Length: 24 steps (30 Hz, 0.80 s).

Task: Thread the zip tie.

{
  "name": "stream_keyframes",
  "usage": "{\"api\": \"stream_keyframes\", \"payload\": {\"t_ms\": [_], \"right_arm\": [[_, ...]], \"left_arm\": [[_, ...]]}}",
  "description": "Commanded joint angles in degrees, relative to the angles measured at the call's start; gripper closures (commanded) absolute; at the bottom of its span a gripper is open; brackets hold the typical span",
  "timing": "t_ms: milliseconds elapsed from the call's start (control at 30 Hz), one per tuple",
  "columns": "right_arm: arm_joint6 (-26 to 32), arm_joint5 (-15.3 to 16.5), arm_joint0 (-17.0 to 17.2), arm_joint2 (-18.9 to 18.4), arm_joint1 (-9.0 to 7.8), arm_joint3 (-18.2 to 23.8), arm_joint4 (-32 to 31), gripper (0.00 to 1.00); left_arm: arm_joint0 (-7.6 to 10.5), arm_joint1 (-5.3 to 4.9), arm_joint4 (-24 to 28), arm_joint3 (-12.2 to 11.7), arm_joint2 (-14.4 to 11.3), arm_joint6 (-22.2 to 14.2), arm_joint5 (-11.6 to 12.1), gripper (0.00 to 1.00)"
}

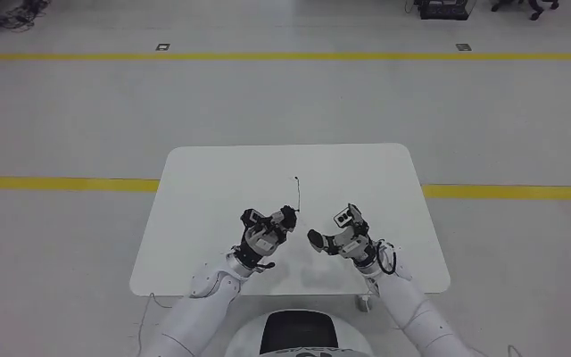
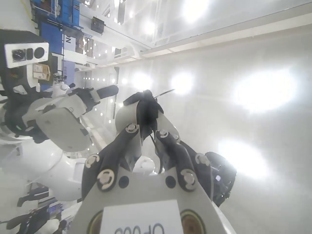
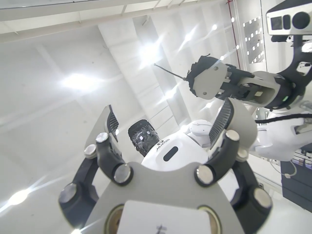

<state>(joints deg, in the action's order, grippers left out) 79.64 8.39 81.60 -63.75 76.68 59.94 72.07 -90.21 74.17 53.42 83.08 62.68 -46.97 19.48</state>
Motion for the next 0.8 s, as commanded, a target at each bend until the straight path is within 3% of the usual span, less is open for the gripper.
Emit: {"api": "stream_keyframes", "payload": {"t_ms": [0, 200, 300, 367, 533, 567, 767], "right_arm": [[0.00, -0.12, -0.08, 0.01, 0.01, -0.13, -0.20, 0.00], [0.00, 0.56, -0.15, 0.09, 0.27, -0.12, 0.64, 0.02], [0.00, 0.89, -0.05, 0.31, 0.47, -0.10, 1.35, 0.41], [0.00, 0.98, -0.07, 0.56, 0.60, -0.13, 1.58, 0.52], [0.00, 0.86, -0.44, 1.70, 1.01, -0.39, 1.60, 0.66], [0.00, 0.83, -0.54, 1.87, 1.06, -0.52, 1.54, 0.75], [0.00, 0.97, -1.12, 2.58, 1.35, -1.35, 1.36, 0.79]], "left_arm": [[-0.92, 0.53, -0.43, 0.92, -0.07, 0.15, 0.00, 1.00], [-1.03, 1.94, 1.48, -0.64, -0.07, -1.32, 0.00, 1.00], [-0.91, 2.51, 1.87, -1.33, -0.08, -2.18, 0.00, 1.00], [-0.84, 2.84, 1.91, -1.71, -0.03, -2.45, 0.00, 1.00], [-0.73, 3.74, 2.73, -2.61, -0.01, -3.48, 0.00, 1.00], [-0.71, 3.88, 3.05, -2.80, -0.02, -3.85, 0.00, 1.00], [-0.53, 4.66, 4.37, -4.02, -0.04, -5.39, 0.00, 1.00]]}}
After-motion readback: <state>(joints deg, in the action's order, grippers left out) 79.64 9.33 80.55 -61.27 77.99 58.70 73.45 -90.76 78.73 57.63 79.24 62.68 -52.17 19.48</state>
